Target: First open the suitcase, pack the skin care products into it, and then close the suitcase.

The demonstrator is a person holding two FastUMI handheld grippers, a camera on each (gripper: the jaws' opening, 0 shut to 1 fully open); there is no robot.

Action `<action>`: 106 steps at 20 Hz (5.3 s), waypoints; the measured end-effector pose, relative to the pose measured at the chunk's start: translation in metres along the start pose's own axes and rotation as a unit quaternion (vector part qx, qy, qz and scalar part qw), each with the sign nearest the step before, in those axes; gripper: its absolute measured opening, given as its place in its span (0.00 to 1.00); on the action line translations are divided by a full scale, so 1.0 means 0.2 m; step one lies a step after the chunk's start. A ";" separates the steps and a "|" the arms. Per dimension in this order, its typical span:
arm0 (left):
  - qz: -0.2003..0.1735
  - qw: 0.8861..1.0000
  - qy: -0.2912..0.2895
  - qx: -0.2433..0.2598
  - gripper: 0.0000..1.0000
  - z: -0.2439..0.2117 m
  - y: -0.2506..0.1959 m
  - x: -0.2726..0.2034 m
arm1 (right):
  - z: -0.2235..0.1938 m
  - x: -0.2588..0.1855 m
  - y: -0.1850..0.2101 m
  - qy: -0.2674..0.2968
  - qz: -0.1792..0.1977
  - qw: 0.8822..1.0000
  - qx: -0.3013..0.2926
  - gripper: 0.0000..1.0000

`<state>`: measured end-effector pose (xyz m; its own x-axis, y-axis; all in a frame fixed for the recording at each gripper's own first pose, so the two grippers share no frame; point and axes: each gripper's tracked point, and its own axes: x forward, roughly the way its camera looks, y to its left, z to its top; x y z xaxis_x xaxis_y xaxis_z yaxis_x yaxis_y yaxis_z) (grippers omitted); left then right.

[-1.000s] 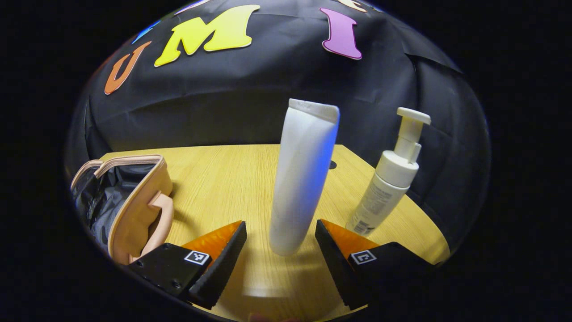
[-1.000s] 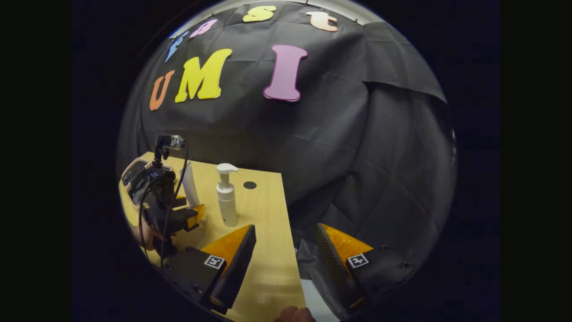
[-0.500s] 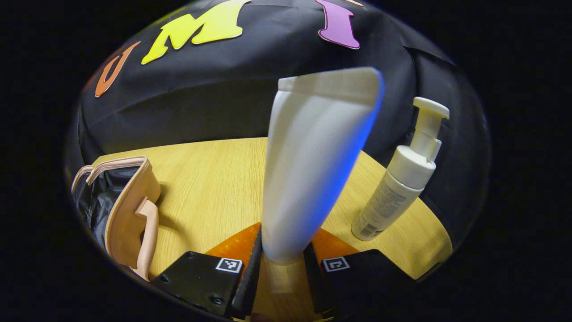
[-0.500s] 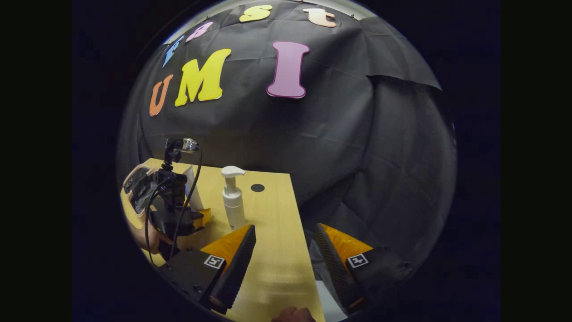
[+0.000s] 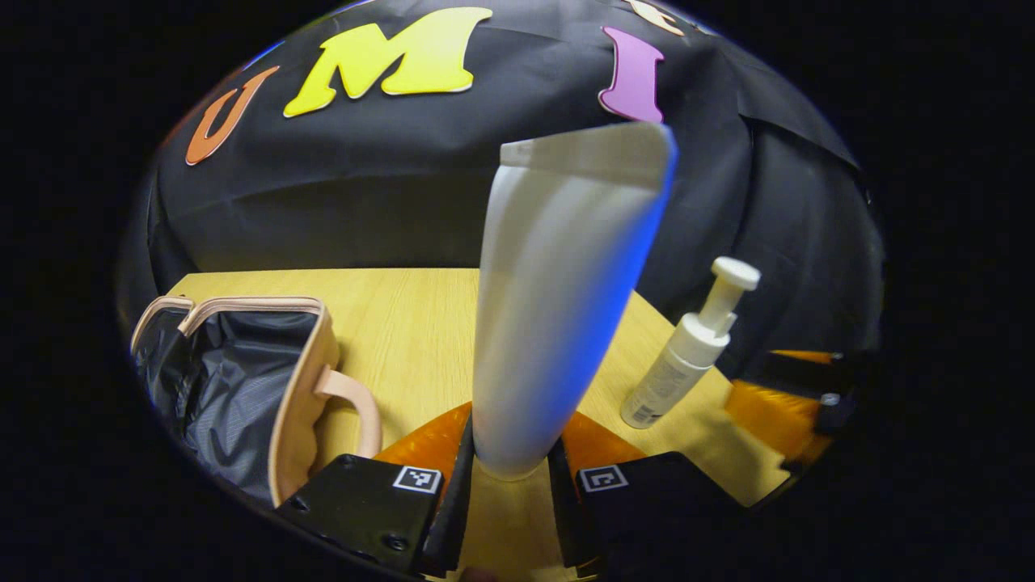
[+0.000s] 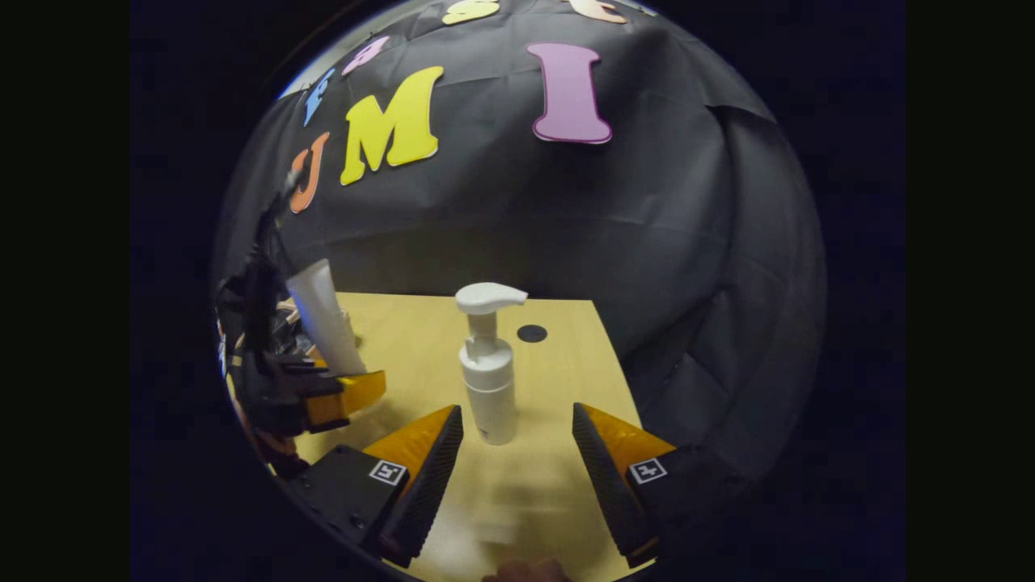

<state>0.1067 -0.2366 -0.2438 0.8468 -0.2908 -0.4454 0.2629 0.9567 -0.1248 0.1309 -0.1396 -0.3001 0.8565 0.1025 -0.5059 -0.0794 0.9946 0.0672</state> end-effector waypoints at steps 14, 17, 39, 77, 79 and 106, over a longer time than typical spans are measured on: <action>0.088 0.995 -0.005 -0.038 0.47 0.15 0.46 -0.76 | -0.17 0.46 0.08 0.032 -0.015 0.999 0.033 0.78; 0.107 0.993 0.003 -0.054 0.48 0.12 0.59 -0.82 | -0.17 0.51 0.08 0.029 -0.025 0.999 0.019 0.65; 0.026 0.980 0.138 -0.139 0.47 -0.27 1.38 -0.52 | 0.25 -0.80 0.04 0.023 -0.049 0.996 0.069 0.45; 0.084 0.981 0.053 -0.168 0.87 -0.31 1.39 -1.75 | 0.24 -0.28 1.79 0.137 0.191 0.972 -0.017 0.48; 0.082 0.977 0.048 -0.193 0.87 -0.36 1.40 -1.86 | 0.15 -0.13 1.89 0.167 0.187 0.967 -0.039 0.48; 0.153 0.968 -0.018 -0.196 0.88 -0.24 2.09 -1.98 | -0.23 0.15 1.96 0.311 0.055 0.947 -0.056 0.74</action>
<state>-0.1418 0.2786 -0.1619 0.8748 0.0134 -0.4843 -0.1924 0.9271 -0.3217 0.1016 0.2540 -0.3278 0.3765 0.1617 -0.9122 -0.2336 0.9694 0.0754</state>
